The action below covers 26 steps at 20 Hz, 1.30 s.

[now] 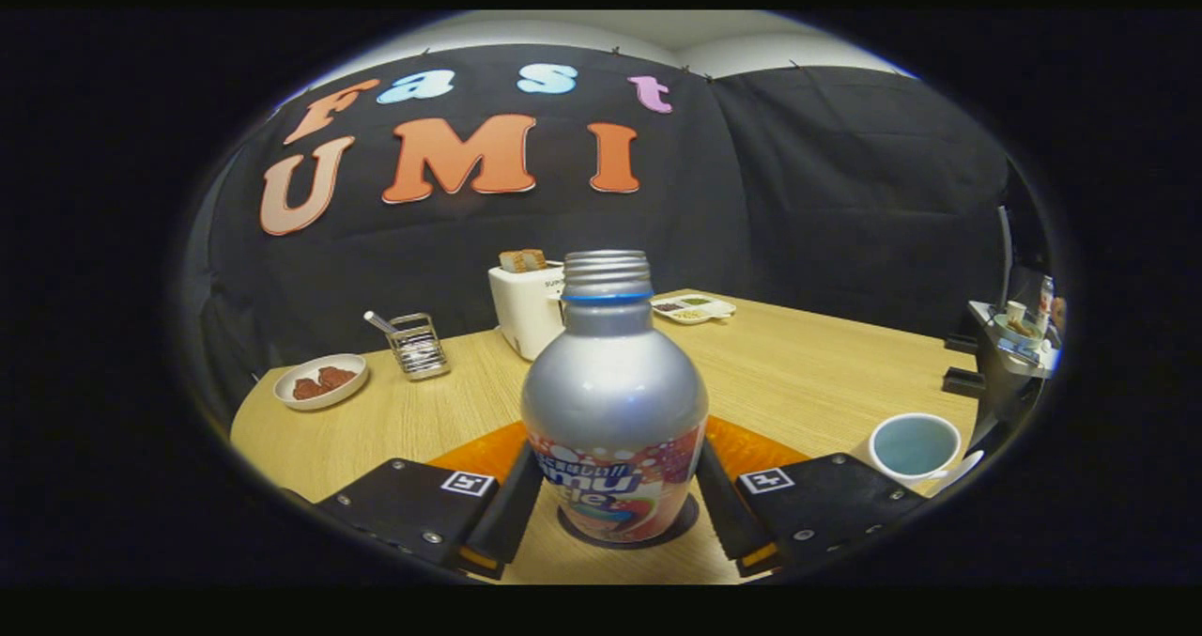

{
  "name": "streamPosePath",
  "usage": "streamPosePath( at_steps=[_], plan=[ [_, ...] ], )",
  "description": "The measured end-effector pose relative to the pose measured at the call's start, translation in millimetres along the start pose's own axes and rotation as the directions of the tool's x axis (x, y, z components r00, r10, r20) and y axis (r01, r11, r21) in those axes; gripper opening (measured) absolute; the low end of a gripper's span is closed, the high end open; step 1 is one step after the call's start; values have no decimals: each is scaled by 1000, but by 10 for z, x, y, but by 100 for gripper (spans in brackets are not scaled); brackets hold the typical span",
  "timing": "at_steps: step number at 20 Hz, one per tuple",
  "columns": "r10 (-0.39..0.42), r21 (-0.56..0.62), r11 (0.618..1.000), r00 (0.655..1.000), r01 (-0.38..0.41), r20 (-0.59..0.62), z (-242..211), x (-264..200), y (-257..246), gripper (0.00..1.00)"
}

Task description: Take the bottle from table, then pour the juice into the cup, finally place the bottle on the coaster

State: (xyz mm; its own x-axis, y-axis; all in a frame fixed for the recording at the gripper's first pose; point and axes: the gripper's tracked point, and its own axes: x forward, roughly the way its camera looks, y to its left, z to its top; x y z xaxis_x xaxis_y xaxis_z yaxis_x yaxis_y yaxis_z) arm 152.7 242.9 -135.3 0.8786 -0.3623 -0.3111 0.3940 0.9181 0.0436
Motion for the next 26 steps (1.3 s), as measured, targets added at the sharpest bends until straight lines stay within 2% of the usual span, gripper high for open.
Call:
streamPosePath(
  at_steps=[3,11,16,26],
  plan=[
    [5,-46,999,1000,-5,1,-57,24,61,80],
    [-2,-49,999,1000,2,13,-120,30,55,82],
    [10,-74,997,1000,-9,11,-160,-22,46,97],
    [56,-102,993,998,-53,25,-146,-490,-24,97]
  ],
)
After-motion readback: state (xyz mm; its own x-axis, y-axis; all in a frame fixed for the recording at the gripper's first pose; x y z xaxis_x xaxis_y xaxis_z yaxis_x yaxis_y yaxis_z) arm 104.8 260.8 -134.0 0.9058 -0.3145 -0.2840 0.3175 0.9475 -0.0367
